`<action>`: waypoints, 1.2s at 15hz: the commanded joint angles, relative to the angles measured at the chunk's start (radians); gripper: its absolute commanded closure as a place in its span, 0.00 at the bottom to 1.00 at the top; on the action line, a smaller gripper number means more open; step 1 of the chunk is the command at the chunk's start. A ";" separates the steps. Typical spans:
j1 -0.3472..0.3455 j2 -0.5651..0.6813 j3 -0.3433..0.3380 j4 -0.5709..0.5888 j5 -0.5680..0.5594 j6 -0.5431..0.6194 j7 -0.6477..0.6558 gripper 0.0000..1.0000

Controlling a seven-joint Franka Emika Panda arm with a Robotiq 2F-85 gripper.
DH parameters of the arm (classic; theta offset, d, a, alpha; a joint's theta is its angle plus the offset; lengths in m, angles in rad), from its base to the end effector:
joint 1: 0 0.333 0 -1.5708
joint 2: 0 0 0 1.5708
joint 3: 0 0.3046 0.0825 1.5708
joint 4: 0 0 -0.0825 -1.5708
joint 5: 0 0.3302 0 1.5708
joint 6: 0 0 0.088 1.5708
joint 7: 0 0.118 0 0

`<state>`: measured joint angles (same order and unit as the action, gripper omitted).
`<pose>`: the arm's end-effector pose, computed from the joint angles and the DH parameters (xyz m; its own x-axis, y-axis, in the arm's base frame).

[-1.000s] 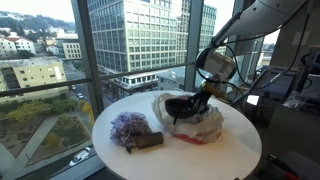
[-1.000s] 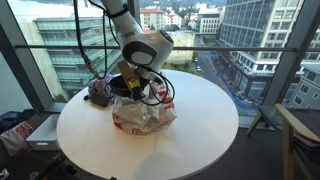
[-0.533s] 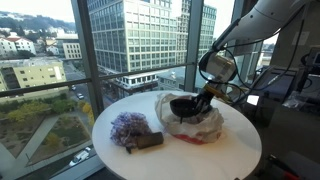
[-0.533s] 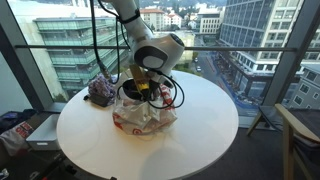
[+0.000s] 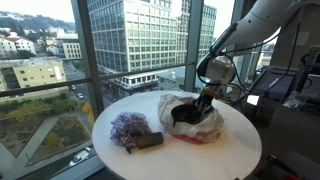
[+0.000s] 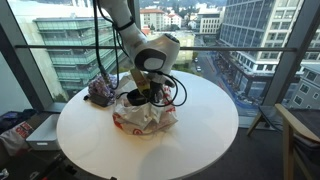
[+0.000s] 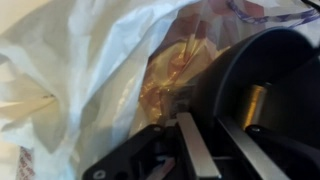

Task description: Put the items, which are on the table, in the plastic

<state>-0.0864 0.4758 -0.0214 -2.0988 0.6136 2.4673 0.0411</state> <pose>0.5326 -0.0548 0.2055 0.7976 -0.5720 -0.1914 -0.6026 -0.7420 -0.2937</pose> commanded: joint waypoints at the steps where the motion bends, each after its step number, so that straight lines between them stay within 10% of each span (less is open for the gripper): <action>1: -0.025 -0.015 0.034 0.013 0.006 -0.031 -0.005 0.49; 7: -0.024 -0.127 0.062 -0.071 0.012 -0.027 -0.066 0.02; 18: 0.164 -0.279 0.172 -0.324 -0.228 0.031 -0.142 0.00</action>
<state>0.0207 0.2252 0.1257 -2.3623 0.4695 2.4607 -0.1091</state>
